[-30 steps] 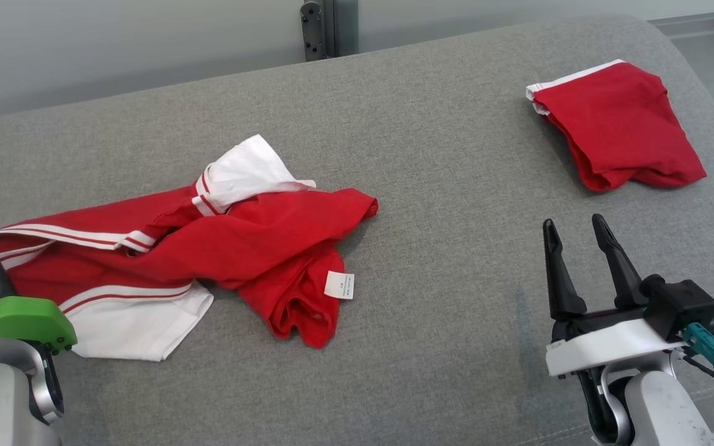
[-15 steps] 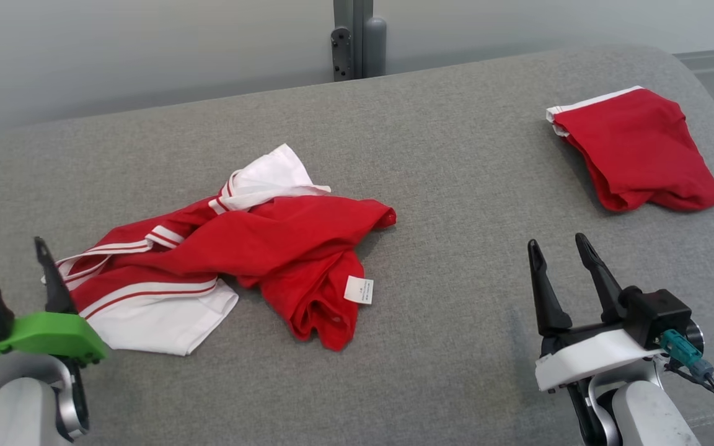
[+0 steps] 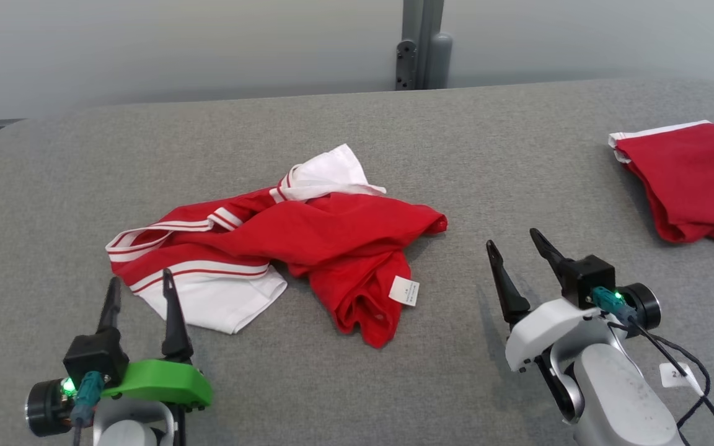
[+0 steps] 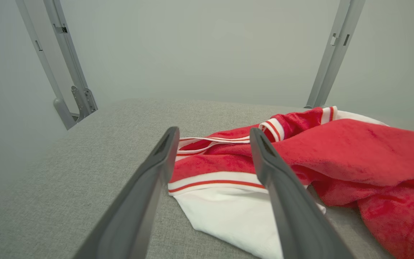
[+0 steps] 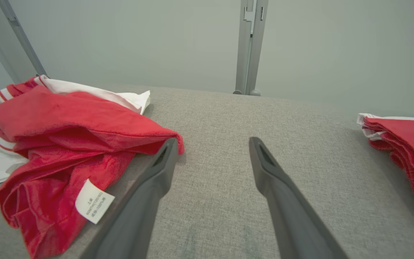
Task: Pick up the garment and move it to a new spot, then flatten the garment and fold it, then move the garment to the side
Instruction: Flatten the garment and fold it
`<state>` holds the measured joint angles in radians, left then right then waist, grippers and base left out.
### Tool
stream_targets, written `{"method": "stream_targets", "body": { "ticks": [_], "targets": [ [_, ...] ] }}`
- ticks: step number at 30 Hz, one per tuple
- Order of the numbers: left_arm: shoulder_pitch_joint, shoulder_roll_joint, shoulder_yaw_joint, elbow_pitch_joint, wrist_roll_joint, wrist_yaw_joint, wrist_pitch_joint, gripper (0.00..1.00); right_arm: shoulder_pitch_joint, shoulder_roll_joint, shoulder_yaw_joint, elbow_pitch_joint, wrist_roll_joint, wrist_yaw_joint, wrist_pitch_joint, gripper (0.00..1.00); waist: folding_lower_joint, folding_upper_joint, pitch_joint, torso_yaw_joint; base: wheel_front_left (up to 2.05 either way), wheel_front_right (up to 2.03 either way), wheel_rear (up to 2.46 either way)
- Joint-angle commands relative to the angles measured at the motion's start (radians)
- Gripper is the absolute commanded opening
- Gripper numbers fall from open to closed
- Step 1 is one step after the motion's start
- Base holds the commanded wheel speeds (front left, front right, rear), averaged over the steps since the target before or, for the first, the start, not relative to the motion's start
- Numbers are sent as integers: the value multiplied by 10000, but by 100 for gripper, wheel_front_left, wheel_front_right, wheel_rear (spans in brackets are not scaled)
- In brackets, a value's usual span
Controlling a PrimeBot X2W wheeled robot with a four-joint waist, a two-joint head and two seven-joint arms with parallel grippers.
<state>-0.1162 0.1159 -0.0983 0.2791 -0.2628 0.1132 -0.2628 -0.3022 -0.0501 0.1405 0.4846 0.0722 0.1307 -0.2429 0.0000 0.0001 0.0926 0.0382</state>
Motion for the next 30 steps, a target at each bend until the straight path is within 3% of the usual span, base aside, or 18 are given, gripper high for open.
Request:
{"method": "stream_targets", "body": {
  "ticks": [1, 10, 17, 18, 19, 20, 21, 30],
  "targets": [
    [142, -103, -116, -95, 33, -59, -21, 100, -348, -81, 49, 396, -96, 0, 30, 100, 0, -1, 292, 570, 0, 0, 0],
    [-158, -443, -592, -435, 174, -225, -13, 100, -2276, -540, 338, 3442, -738, 0, 5, 100, 0, -1, 989, 1714, 0, 0, 0],
    [-240, -523, -567, -597, 270, -239, -13, 100, -3249, -737, 663, 4794, -848, 0, -168, 100, 0, -1, 1243, 2133, 0, 0, 0],
    [-230, -532, -555, -602, 275, -248, -13, 100, -3349, -751, 703, 4936, -847, -1, -178, 84, 0, -1, 1254, 2148, 0, 0, 0],
    [-226, -536, -541, -603, 285, -260, -13, 100, -3454, -767, 756, 5054, -841, -1, -193, 40, 0, -1, 1262, 2158, 0, 0, 0],
    [-225, -538, -531, -599, 296, -254, -13, 100, -3563, -775, 796, 5138, -837, -1, -211, 8, 0, -1, 1266, 2161, 0, 0, 0],
    [-225, -541, -518, -596, 299, -254, -13, 100, -3663, -778, 837, 5212, -818, -1, -224, 0, 0, -1, 1267, 2153, 0, 0, 0],
    [-158, -569, -427, -591, 398, -296, -13, 100, -4196, -1030, 958, 4255, -765, -1, -223, 0, 0, -1, 1183, 1596, 0, 0, 0]
  ]
}}
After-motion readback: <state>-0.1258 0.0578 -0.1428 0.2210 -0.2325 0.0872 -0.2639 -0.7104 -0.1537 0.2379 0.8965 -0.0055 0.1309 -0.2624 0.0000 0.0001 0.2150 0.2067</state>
